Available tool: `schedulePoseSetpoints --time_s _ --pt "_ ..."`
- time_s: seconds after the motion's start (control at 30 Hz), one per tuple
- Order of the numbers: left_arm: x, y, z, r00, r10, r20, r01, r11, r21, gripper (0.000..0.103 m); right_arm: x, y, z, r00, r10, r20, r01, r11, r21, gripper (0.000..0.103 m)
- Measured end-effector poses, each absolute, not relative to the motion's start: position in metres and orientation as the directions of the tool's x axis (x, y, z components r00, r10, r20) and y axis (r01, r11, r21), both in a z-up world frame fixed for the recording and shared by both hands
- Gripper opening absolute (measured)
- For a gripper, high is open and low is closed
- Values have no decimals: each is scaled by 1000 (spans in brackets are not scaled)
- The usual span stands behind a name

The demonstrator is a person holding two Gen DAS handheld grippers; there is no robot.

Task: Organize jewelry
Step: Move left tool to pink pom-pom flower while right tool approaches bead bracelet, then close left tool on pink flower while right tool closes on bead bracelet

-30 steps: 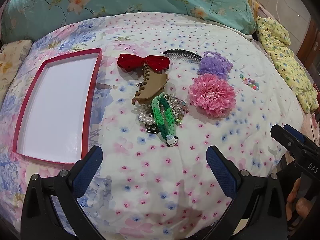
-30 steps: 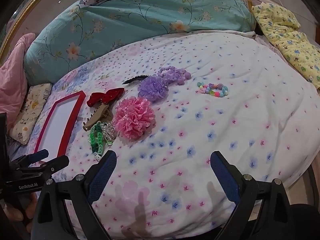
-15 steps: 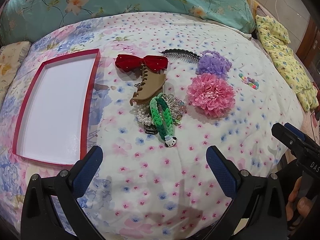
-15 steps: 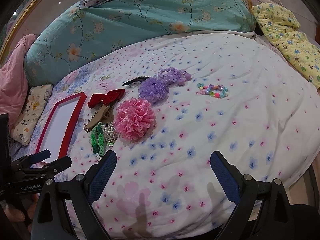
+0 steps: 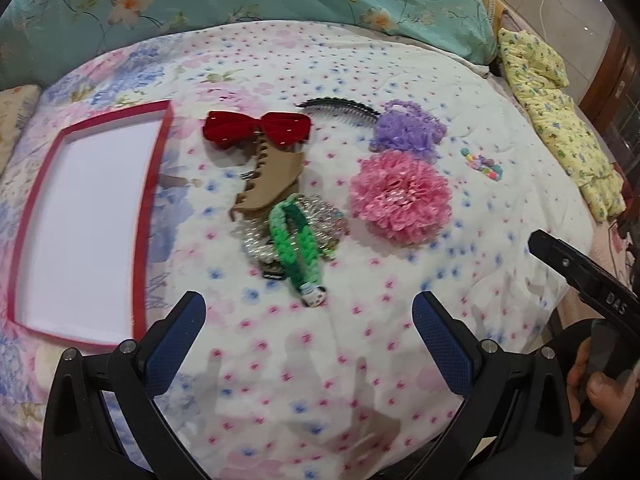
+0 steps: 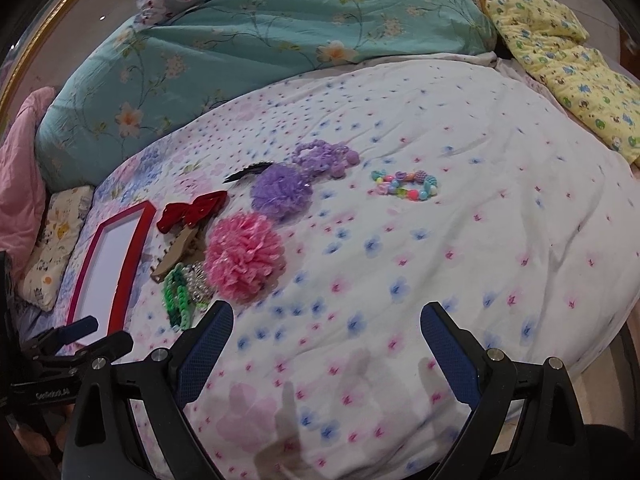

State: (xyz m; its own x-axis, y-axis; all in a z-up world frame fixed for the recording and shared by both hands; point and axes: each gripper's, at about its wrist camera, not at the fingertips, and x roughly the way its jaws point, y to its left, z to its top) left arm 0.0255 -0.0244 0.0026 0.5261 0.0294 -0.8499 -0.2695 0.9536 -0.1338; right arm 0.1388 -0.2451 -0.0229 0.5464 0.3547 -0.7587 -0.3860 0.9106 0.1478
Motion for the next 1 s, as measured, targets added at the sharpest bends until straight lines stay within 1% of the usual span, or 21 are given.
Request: schedulePoseSetpoints --time_s 0.17,0.33,0.4,0.47,0.53,0.6,0.73,0.77,0.83,0.87,0.9,0.93,0.97,1.0 --pt "43 -30 7 551 -21 -834 -235 955 -180 103 161 -255 -23 517 384 -765 -340 912 228 96" --pt "69 -35 7 563 -85 -822 -195 953 -233 103 194 -259 -26 499 364 -786 -279 927 252 96" --pt "81 -37 3 565 -93 -820 -191 952 -240 103 209 -264 -26 515 367 -775 -257 928 269 95" --pt "91 -37 -2 557 -111 -823 -185 949 -254 103 227 -265 -30 514 347 -785 -230 937 263 95" --pt "106 -40 -11 539 -132 -832 -180 947 -268 103 243 -265 -35 509 343 -789 -207 939 275 92" --pt "119 -43 -17 531 -144 -835 -169 948 -271 103 258 -265 -41 506 316 -803 -180 949 260 81" --pt "137 -50 -32 496 -174 -851 -155 946 -284 103 287 -265 -63 478 284 -831 -125 959 256 75" --pt "140 -51 -36 485 -182 -855 -154 945 -288 103 292 -265 -68 473 274 -838 -118 962 248 71" --pt "143 -53 -41 479 -194 -856 -147 944 -296 103 292 -261 -69 494 258 -830 -130 966 223 71" --pt "143 -54 -42 486 -197 -852 -142 943 -300 102 292 -259 -69 496 253 -831 -134 967 215 68" --pt "143 -54 -42 490 -197 -849 -141 944 -300 93 292 -256 -69 498 245 -832 -140 969 202 58" --pt "144 -53 -43 488 -205 -848 -136 942 -306 88 290 -255 -70 500 229 -835 -143 973 181 51" --pt "144 -52 -45 482 -222 -847 -132 938 -320 74 290 -256 -69 506 221 -834 -142 975 172 39" --pt "144 -51 -47 474 -245 -846 -127 931 -341 56 289 -258 -69 508 220 -833 -141 975 171 27"
